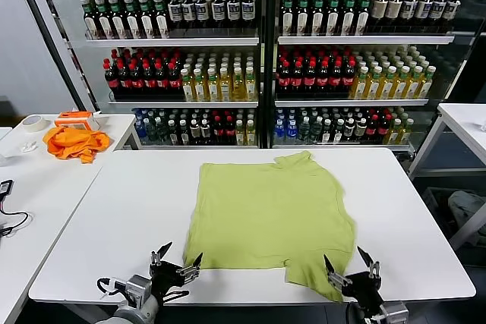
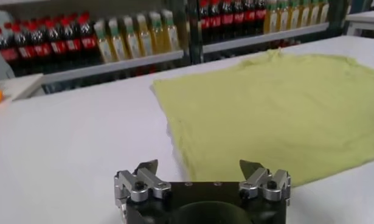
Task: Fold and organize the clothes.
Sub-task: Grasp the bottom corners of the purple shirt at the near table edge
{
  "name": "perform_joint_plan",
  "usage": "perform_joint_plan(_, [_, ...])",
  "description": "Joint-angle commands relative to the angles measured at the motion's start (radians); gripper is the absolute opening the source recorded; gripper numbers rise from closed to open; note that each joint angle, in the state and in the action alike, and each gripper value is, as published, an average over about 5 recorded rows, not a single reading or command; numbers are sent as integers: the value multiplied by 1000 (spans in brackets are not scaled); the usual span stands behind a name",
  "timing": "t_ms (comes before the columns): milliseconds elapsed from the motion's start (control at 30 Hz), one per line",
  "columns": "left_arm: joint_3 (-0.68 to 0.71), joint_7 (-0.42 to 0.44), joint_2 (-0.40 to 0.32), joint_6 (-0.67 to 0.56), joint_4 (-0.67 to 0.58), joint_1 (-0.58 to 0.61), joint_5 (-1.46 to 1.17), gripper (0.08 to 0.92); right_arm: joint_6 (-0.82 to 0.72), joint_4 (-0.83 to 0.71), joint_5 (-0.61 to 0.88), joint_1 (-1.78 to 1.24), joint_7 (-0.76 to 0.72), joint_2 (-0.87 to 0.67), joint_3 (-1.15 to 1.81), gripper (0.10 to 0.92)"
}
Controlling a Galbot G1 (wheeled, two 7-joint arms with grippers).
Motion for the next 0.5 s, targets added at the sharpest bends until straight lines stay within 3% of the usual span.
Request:
perform_joint_plan(33, [2,-12,-1,35,-4,21,-19,822,-12,4,9,-51,27,0,-3,823])
perform_joint_plan(267, [2,-34,-12,-1,14,13,-15,823,-23,-11,22,-49,48,9,-19,808])
perform_joint_plan(500, [10,-60,-21,1,14,15,-42,773,-28,-7,33,-56,61,14,-44,630])
